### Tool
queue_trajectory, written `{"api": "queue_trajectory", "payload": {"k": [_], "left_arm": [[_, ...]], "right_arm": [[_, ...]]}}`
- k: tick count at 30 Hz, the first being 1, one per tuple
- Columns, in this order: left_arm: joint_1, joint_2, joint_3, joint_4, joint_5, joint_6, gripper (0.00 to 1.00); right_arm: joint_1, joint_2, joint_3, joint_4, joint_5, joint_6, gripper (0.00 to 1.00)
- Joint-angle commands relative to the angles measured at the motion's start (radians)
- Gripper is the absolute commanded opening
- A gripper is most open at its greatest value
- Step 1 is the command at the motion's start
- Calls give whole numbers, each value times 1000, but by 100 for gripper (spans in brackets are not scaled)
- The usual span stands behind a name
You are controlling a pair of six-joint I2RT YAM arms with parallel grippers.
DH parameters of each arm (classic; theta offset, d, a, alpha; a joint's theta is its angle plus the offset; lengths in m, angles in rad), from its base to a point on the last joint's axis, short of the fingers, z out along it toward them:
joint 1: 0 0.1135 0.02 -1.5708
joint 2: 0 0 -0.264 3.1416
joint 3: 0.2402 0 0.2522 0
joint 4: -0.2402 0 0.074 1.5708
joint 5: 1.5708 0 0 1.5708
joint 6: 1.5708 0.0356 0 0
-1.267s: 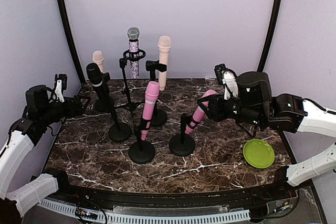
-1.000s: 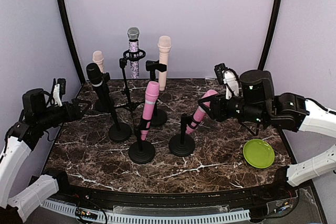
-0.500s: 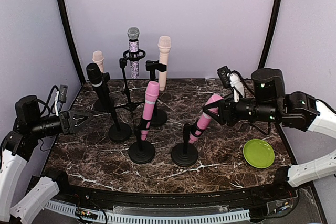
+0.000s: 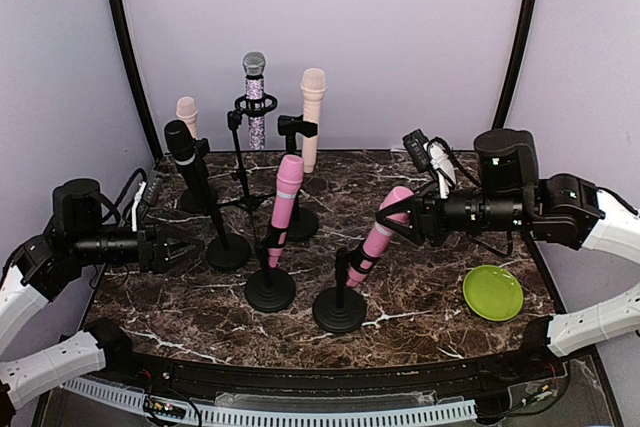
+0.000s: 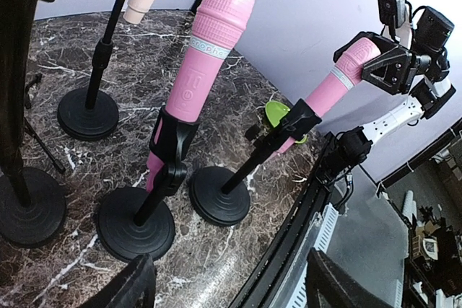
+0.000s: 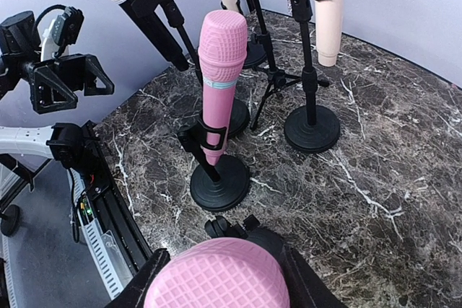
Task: Remove the microphone from the stand
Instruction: Pick up the microphone stand with the microphone from the center of the board, then pass from the right arm to the left
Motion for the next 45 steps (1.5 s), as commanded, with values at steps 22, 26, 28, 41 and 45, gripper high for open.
{"api": "queue_trajectory", "payload": {"k": [22,26,28,41,45], "left_arm": [[-607,178,43,376,-512,65,64],[-690,251,73,421,-580,108,64],[-733,291,90,422,-607,130,64],[-848,584,112,645,-706,209,69],[-847,641,118,697,-719,226,71]], "right_arm": [[-5,-59,-9,263,-48,32,25],[-4,-52,-21,277,-47,37,25],[-3,-49,-24,278,-50,41,25],[-4,2,30,223,-171,-15,26],[-4,35,69,173,-210,-39,26]]}}
